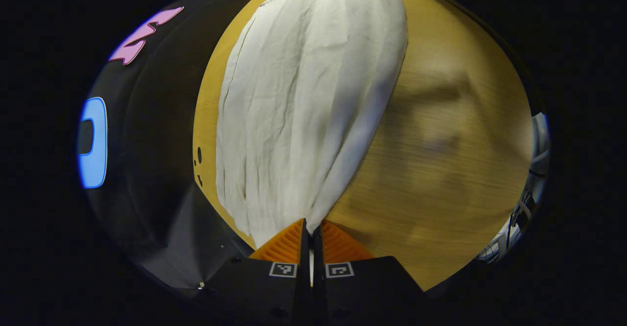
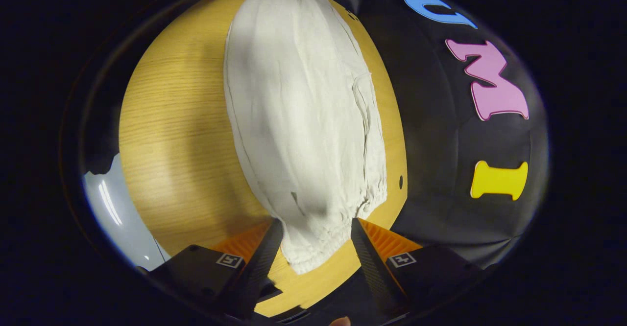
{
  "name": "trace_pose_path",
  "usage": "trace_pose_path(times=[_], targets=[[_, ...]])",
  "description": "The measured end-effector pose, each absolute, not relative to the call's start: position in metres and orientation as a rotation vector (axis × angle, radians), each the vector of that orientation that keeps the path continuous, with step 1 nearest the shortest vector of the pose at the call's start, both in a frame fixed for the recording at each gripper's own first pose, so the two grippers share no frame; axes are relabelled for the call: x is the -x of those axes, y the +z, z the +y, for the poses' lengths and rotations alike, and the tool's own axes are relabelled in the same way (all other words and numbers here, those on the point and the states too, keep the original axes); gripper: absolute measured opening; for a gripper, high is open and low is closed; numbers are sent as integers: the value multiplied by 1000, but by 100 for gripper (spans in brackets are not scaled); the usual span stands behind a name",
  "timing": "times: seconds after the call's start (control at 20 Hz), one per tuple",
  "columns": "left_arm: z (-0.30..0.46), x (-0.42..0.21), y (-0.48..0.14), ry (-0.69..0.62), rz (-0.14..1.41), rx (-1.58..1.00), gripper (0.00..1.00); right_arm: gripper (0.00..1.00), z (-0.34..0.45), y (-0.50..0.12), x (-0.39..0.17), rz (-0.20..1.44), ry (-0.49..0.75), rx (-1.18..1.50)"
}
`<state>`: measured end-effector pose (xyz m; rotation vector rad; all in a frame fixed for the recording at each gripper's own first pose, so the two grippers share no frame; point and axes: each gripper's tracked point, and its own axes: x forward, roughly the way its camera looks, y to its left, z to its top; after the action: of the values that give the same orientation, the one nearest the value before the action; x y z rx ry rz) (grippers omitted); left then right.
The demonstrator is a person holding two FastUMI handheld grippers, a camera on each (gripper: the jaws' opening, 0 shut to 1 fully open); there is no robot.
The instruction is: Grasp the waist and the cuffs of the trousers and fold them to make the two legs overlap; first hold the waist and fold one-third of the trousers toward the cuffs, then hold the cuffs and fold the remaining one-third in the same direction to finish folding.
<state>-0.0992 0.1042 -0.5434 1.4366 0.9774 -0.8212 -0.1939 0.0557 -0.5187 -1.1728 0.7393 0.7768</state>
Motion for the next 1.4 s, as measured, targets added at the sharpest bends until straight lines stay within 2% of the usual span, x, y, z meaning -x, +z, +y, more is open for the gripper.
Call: trace_pose_path(times=[0.1,0.15,0.2,0.25,0.3,0.45,0.6,0.7,0.9,1.1,1.4], targets=[[104,99,-543,-813,981,-1424,7,78,55,-531,188,748,795,1194],[104,98,-543,-810,978,-1421,7,60,56,-539,187,773,807,1199],[103,99,-543,-807,973,-1423,7,49,52,-547,192,822,819,1193],[101,99,-544,-807,962,-1429,7,23,52,-546,191,831,807,1197],[102,98,-544,-808,950,-1434,7,10,51,-550,188,845,796,1197],[104,97,-543,-781,929,-1438,7,5,51,-546,196,905,809,1168],[109,109,-543,-770,968,-1381,5,5,54,-537,194,910,843,1154],[112,121,-540,-774,1000,-1327,6,5,53,-524,196,890,831,1136],[112,114,-519,-764,953,-1313,6,5,58,-499,183,868,779,1088],[111,72,-483,-692,918,-1250,5,5,63,-465,157,863,691,988],[86,-18,-457,-625,876,-1183,5,5,60,-429,76,799,505,901]])
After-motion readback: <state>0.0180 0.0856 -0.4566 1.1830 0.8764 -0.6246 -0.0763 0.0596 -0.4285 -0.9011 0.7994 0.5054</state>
